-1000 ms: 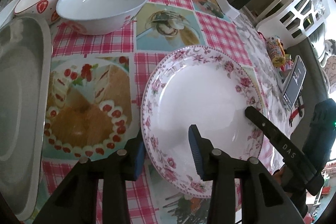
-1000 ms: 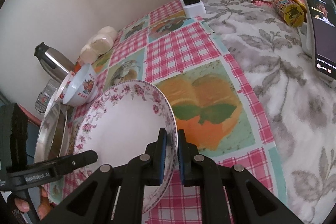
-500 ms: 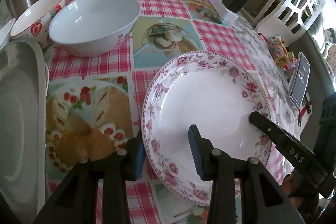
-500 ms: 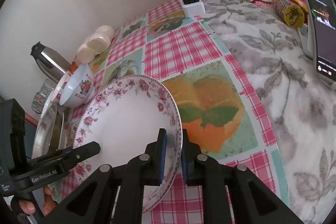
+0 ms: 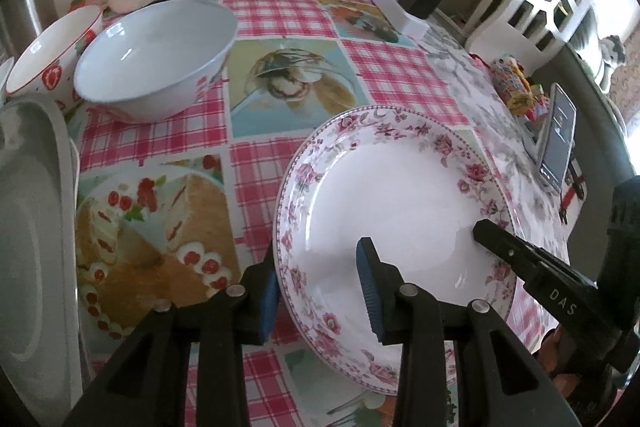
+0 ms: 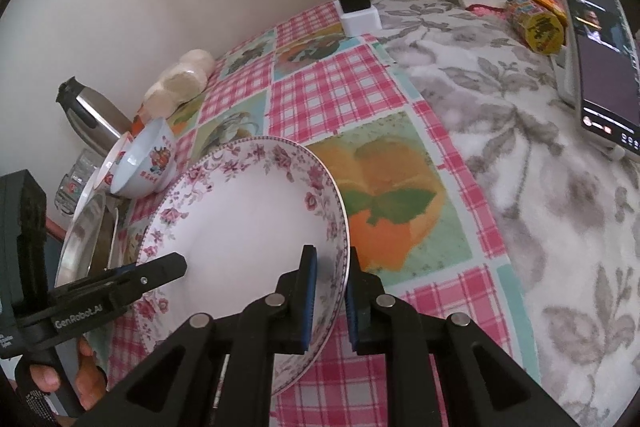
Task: Organize plates and bowls
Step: 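Lift the floral plate with both tools and carry it toward the steel tray, then lower the floral plate onto the steel tray with both tools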
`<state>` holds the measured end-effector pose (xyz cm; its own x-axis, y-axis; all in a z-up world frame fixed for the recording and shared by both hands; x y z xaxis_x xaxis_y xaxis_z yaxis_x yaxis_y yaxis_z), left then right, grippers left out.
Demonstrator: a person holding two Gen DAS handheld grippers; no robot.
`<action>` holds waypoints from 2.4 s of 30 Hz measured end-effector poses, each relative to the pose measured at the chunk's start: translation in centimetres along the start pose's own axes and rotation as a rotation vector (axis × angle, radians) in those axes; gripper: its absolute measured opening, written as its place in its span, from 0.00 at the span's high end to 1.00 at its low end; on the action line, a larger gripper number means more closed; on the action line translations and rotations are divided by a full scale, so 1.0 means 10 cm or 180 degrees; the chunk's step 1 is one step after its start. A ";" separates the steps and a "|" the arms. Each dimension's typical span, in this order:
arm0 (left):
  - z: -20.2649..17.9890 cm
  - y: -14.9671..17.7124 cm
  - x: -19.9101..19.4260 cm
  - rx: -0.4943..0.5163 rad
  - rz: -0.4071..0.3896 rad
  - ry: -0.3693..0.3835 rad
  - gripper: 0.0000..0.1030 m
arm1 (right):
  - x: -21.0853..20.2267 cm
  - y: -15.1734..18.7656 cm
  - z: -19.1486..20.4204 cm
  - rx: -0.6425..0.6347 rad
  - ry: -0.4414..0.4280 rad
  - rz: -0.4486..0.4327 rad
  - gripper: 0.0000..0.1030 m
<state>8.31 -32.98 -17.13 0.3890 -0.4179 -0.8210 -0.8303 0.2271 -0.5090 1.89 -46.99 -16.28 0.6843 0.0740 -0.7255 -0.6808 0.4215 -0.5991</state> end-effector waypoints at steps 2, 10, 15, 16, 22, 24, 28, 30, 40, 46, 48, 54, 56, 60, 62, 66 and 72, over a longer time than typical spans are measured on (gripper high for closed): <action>-0.04 0.00 0.00 0.0022 0.0005 0.0032 0.64 | -0.03 0.01 -0.03 0.0006 0.0021 0.0001 0.85; -0.09 -0.02 -0.05 0.0069 -0.0020 0.0109 0.64 | -0.11 0.03 -0.07 -0.0010 0.0097 0.0011 0.85; -0.11 -0.03 -0.07 0.0070 -0.0035 0.0156 0.64 | -0.16 0.01 -0.07 -0.0043 0.0127 -0.0011 0.85; -0.12 -0.03 -0.08 0.0069 -0.0046 0.0164 0.64 | -0.17 0.00 -0.07 -0.0053 0.0137 -0.0016 0.85; -0.15 -0.11 -0.20 0.0067 -0.0155 0.0238 0.64 | -0.27 -0.09 -0.01 -0.0116 0.0157 -0.0093 0.85; -0.16 -0.15 -0.26 0.0062 -0.0201 0.0267 0.64 | -0.31 -0.12 0.00 -0.0127 0.0159 -0.0124 0.85; -0.15 -0.22 -0.38 -0.0033 -0.0269 0.0370 0.64 | -0.42 -0.22 0.07 -0.0185 0.0162 -0.0206 0.85; -0.15 -0.26 -0.44 -0.0069 -0.0304 0.0406 0.64 | -0.47 -0.27 0.11 -0.0218 0.0159 -0.0240 0.85; 0.02 -0.35 -0.71 -0.0273 -0.0377 0.0518 0.64 | -0.61 -0.42 0.41 -0.0375 0.0130 -0.0327 0.85; 0.21 -0.38 -0.85 -0.0356 -0.0426 0.0512 0.64 | -0.61 -0.47 0.63 -0.0418 0.0087 -0.0348 0.85; 0.29 -0.39 -0.89 -0.0398 -0.0444 0.0508 0.64 | -0.60 -0.48 0.71 -0.0446 0.0076 -0.0352 0.85; 0.58 -0.45 -1.08 -0.0557 -0.0535 0.0496 0.64 | -0.55 -0.46 1.03 -0.0504 -0.0009 -0.0362 0.85; 0.69 -0.47 -1.14 -0.0606 -0.0559 0.0486 0.64 | -0.52 -0.44 1.14 -0.0518 -0.0055 -0.0352 0.85; 0.91 -0.48 -1.24 -0.0671 -0.0602 0.0419 0.64 | -0.45 -0.41 1.37 -0.0539 -0.0151 -0.0336 0.85; 1.06 -0.48 -1.28 -0.0741 -0.0631 0.0370 0.64 | -0.42 -0.38 1.48 -0.0571 -0.0196 -0.0326 0.85; 1.31 -0.45 -1.33 -0.0908 -0.0635 0.0363 0.64 | -0.30 -0.33 1.74 -0.0645 -0.0282 -0.0280 0.85; 1.68 -0.39 -1.43 -0.1113 -0.0685 0.0250 0.64 | -0.13 -0.22 2.05 -0.0708 -0.0419 -0.0200 0.85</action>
<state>12.72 -13.08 -7.70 0.5481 -0.4920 -0.6764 -0.8241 -0.1794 -0.5373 7.83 -29.48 -7.10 0.7452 0.1769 -0.6430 -0.6667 0.2209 -0.7119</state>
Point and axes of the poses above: each gripper's, at about its wrist camera, not at the fingertips, and x roughly the way its jaws point, z to its left, y to its underside, the point moved 10 cm from there along x, roughly the way its jaws point, and after that the axes turned 7 degrees about -z, right-handed, at the moved point
